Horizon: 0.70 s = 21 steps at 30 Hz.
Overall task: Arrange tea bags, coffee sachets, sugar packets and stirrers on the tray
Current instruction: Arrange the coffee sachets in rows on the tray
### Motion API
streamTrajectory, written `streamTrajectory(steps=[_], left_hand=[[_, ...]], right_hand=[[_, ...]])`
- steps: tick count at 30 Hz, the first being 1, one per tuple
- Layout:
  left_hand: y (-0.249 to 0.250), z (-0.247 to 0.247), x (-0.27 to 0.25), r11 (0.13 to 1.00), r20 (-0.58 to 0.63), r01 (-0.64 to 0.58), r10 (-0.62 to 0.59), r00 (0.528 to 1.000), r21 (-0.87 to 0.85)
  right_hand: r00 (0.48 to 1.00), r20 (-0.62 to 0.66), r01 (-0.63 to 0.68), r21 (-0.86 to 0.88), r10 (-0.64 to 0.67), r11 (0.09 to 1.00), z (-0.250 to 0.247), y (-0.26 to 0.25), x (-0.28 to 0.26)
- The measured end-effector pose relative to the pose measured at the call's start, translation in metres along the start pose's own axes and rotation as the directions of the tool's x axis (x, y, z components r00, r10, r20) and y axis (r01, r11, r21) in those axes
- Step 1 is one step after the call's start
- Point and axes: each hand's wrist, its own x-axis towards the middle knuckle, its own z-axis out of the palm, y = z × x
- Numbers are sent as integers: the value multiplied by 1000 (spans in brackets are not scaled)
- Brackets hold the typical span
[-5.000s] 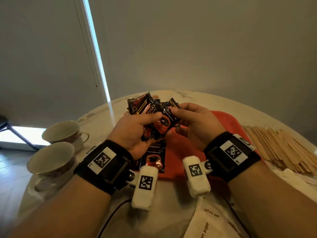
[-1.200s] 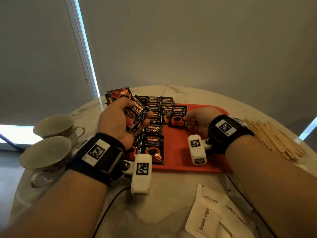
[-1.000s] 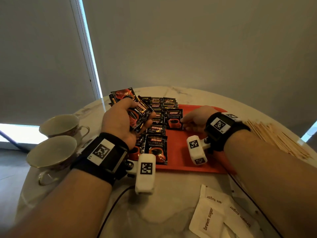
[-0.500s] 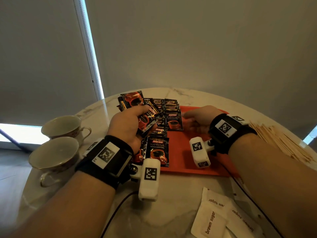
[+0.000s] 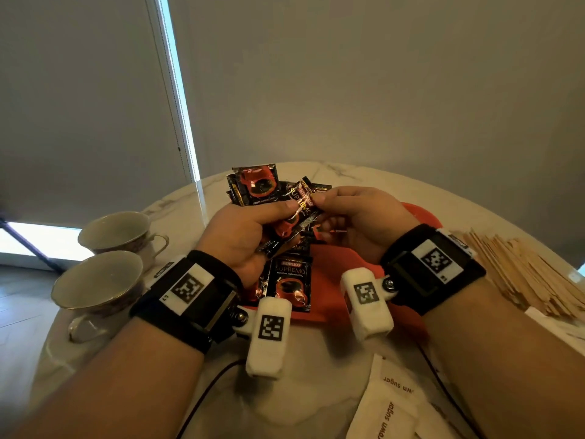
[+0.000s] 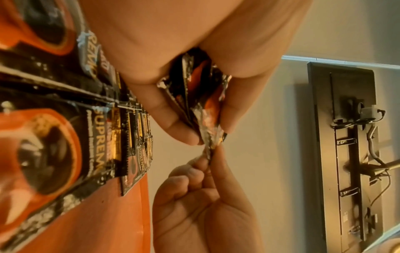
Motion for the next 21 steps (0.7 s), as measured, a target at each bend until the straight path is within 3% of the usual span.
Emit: streamTrajectory(steps=[5, 12, 17, 21], left_hand=[[3, 2, -6, 1000, 71, -7, 9, 997, -26], [0, 0, -1, 999, 0, -26, 26, 1000, 38], [-6, 0, 4, 1000, -71, -29, 29, 997, 1], [-4, 0, 4, 998, -76, -4, 0, 997, -60]], right_hand=[[1000, -11, -20, 178, 22, 984, 1, -3, 0], [993, -107, 49, 23, -46, 999, -2, -1, 3], [995, 85, -50, -12, 51, 999, 0, -2, -2], [1000, 14, 0, 44, -1, 999, 4, -6, -4]])
